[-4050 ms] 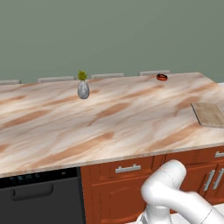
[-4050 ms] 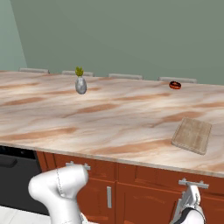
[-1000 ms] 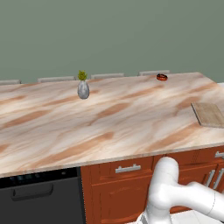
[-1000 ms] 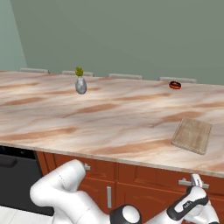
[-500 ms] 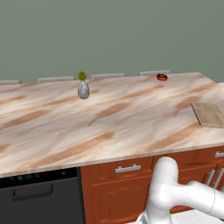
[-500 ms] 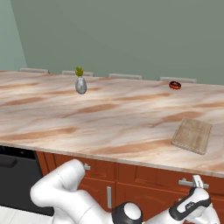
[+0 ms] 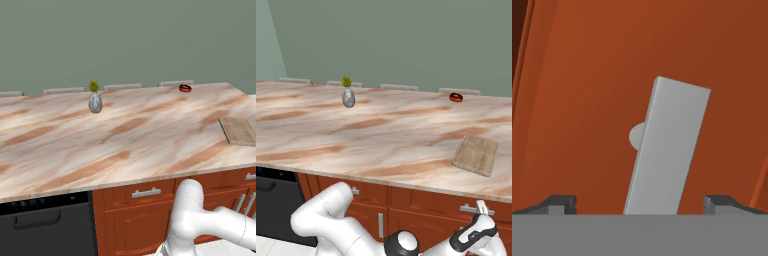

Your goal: Open the drawer on the right and place the cutting tools on the cutting board.

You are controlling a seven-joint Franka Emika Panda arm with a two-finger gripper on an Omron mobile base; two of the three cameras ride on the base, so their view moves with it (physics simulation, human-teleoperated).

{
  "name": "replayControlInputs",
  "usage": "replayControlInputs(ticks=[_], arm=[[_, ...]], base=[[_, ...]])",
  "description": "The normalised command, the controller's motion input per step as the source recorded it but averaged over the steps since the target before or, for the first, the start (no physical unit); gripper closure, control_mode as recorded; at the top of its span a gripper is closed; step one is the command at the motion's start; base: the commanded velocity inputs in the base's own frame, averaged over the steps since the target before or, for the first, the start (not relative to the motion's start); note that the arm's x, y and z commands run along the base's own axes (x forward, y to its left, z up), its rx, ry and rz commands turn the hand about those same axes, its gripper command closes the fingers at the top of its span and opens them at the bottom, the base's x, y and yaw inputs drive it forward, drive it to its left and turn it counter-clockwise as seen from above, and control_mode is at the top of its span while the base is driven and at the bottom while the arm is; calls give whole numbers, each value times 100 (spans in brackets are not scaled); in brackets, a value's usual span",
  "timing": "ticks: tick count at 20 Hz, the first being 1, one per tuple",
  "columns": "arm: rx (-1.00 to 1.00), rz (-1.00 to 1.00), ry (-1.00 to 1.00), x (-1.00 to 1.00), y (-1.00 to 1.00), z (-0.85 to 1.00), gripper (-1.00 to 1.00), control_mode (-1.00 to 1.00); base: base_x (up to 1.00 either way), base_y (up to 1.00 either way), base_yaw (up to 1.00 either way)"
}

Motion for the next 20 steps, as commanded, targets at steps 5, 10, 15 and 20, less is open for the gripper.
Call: replayControlInputs(ticks=[5, 10, 15, 20], arm=[[0, 0, -9, 25, 0, -61, 100, -100], [0, 0, -12, 27, 0, -46, 100, -100], [0, 0, -4, 0, 0, -3, 100, -100], [0, 0, 0, -6, 0, 0, 100, -100]], base=[[0, 0, 0], [0, 0, 0], [0, 0, 0], [0, 0, 0]])
